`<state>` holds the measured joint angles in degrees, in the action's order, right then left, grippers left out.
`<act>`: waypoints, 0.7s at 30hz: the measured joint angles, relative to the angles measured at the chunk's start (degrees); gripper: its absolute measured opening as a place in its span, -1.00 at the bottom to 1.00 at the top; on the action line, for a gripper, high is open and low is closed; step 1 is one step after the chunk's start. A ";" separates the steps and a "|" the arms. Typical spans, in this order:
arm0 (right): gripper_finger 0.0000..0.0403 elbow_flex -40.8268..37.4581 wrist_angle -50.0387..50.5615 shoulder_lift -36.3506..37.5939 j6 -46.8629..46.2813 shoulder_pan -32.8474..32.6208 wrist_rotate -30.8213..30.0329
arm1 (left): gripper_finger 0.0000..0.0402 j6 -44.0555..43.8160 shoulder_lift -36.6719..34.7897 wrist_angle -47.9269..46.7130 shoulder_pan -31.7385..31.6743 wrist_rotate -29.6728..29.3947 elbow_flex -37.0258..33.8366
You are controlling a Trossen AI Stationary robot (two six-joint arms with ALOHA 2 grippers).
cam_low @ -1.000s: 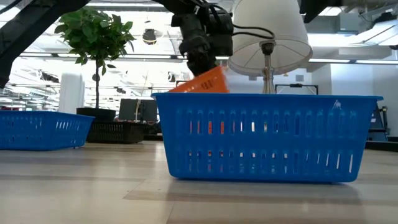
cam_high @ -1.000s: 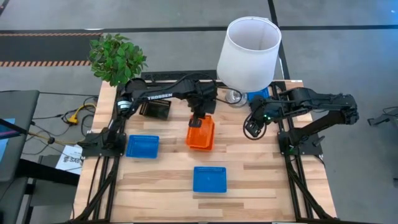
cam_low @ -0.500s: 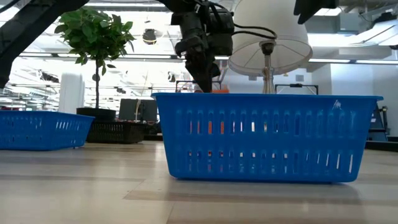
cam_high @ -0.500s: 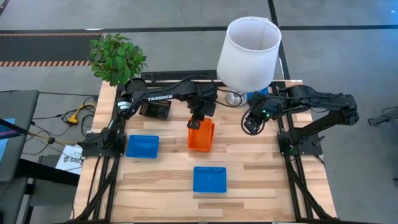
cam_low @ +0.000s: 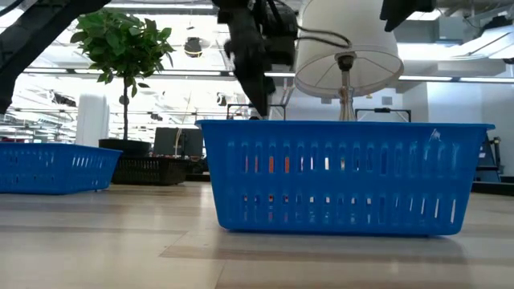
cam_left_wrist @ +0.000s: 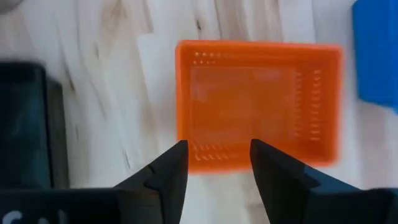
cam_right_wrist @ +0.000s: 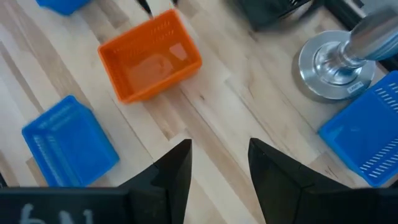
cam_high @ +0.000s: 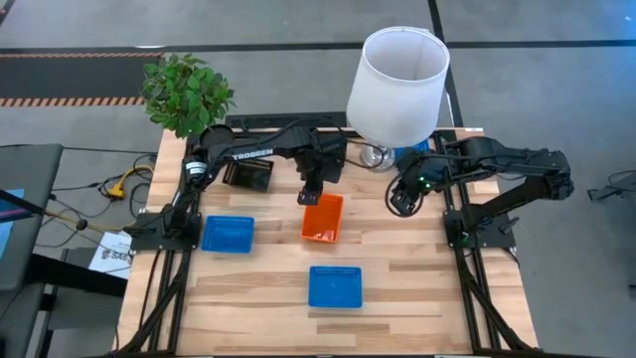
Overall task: Stack baskets by color
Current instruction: Stack the middle left blue bin on the bottom blue bin
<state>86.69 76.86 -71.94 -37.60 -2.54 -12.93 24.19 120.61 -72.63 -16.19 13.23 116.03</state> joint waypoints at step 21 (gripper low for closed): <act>-0.12 -5.50 -9.91 -0.39 0.73 -4.22 4.41 | -0.20 -18.63 -41.62 3.62 7.54 -2.50 -40.33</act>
<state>81.19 66.96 -72.34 -36.86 -6.76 -8.52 5.56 78.99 -69.01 -8.65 10.74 75.71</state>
